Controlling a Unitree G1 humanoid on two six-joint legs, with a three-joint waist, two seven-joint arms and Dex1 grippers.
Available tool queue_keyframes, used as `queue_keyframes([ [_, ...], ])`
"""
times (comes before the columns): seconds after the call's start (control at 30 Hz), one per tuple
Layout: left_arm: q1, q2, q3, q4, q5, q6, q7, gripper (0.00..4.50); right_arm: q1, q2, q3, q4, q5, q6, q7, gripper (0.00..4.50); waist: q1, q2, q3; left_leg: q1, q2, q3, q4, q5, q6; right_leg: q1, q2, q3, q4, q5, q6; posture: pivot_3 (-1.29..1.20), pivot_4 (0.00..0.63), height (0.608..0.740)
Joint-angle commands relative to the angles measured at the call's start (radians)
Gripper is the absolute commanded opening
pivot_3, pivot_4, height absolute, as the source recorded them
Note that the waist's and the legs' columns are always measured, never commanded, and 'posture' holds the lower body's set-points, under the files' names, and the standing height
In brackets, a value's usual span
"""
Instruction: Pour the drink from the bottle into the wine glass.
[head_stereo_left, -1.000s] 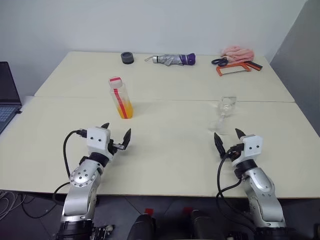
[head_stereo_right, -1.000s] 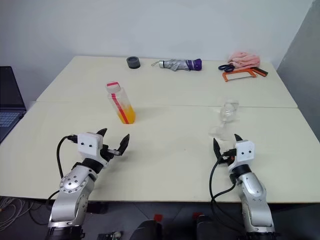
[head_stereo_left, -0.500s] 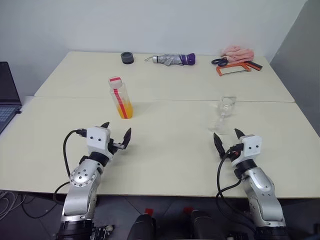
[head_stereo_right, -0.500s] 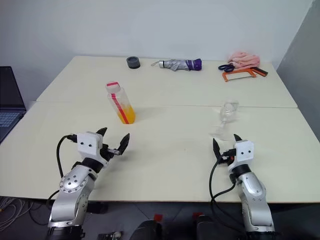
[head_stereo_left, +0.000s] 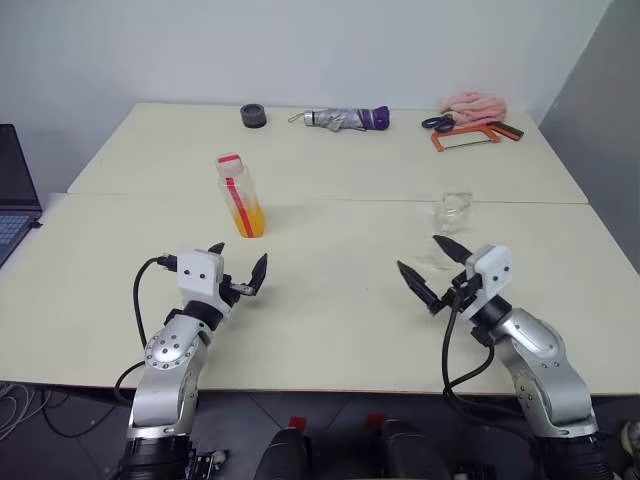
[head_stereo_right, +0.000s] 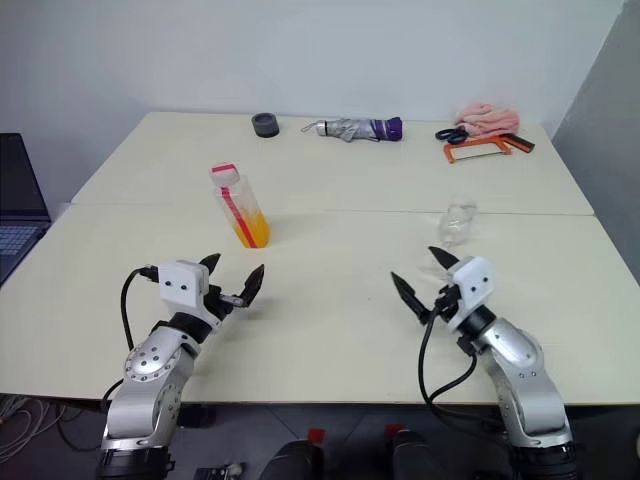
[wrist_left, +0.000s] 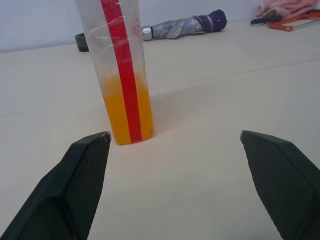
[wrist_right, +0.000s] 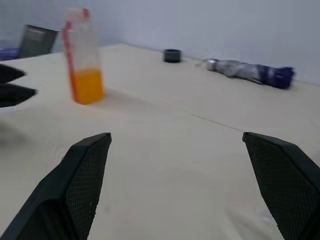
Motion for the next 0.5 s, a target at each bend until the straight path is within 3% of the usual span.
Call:
queue_keyframes([
  [0.03, -0.055, 0.012, 0.009, 0.007, 0.044, 0.021, 0.054, 4.44, -0.046, -0.021, 0.034, -0.068, 0.045, 0.089, 0.036, 4.50, 0.000, 0.000, 0.000, 0.000, 0.000, 0.000, 0.000, 0.000, 0.000, 0.000, 0.000, 0.000, 0.000, 0.000, 0.000, 0.00, 0.150, 0.740],
  [0.23, -0.165, 0.006, -0.007, 0.042, 0.077, 0.099, 0.102, 4.44, -0.119, -0.026, 0.041, -0.118, 0.149, 0.322, 0.012, 4.50, 0.000, 0.000, 0.000, -0.001, -0.001, -0.001, 0.000, 0.000, 0.000, 0.000, 0.000, -0.001, 0.000, 0.000, 0.000, 0.00, 0.150, 0.740],
  [0.5, -0.274, -0.014, 0.000, 0.114, 0.088, 0.127, 0.149, 4.44, -0.164, -0.028, 0.067, -0.099, 0.124, 0.317, 0.035, 4.50, 0.001, 0.000, 0.000, -0.001, -0.004, -0.002, 0.000, 0.000, 0.000, 0.000, -0.002, -0.001, 0.000, 0.000, 0.000, 0.00, 0.150, 0.740],
])
